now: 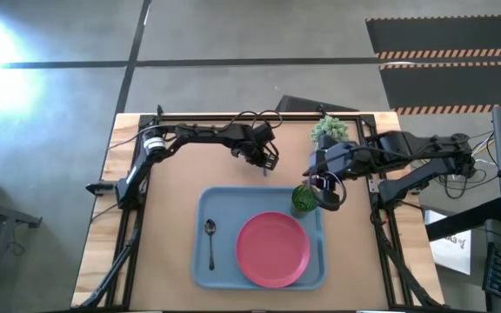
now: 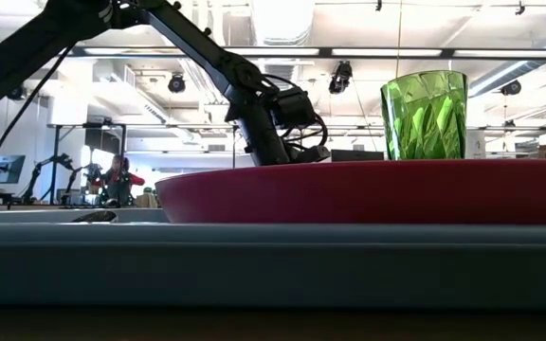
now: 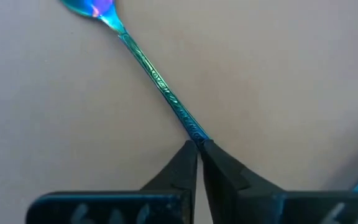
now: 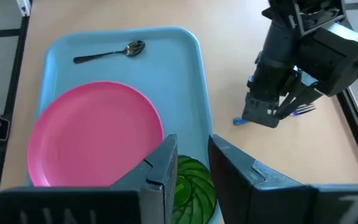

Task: Pick and place plate/cup/fork/spoon on tray
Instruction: Put the blue fork on the blue tray to the left of the pink plate

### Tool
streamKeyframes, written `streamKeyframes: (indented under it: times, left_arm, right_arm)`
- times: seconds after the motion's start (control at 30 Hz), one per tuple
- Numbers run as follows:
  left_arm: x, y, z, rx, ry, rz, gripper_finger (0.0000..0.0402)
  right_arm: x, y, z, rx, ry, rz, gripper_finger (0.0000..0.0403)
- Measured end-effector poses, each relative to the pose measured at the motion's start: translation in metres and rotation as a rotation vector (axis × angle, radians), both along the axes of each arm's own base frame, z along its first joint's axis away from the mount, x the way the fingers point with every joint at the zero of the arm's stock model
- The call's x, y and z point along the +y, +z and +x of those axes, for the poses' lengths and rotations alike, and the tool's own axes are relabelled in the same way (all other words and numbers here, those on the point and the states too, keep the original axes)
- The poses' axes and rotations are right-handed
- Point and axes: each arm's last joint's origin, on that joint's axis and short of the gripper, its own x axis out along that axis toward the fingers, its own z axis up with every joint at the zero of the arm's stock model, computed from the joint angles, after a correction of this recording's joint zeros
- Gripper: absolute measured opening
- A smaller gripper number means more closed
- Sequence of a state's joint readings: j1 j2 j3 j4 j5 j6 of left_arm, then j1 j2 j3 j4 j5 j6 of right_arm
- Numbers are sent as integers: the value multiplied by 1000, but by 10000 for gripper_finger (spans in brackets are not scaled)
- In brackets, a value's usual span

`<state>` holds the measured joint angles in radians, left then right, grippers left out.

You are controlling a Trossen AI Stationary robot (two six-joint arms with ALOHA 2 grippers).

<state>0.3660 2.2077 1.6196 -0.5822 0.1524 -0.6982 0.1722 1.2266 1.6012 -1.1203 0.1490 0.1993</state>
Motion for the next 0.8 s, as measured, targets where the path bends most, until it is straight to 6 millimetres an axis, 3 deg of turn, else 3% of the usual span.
streamKeyframes:
  times: [0.6, 0.8]
  left_arm:
    - [-11, -10, -23, 253, -56, -51, 0]
    - [-11, -6, -22, 249, -54, -46, 0]
  right_arm:
    - [9, 0, -3, 1, 38, 1, 79]
    - [9, 0, -3, 2, 40, -1, 79]
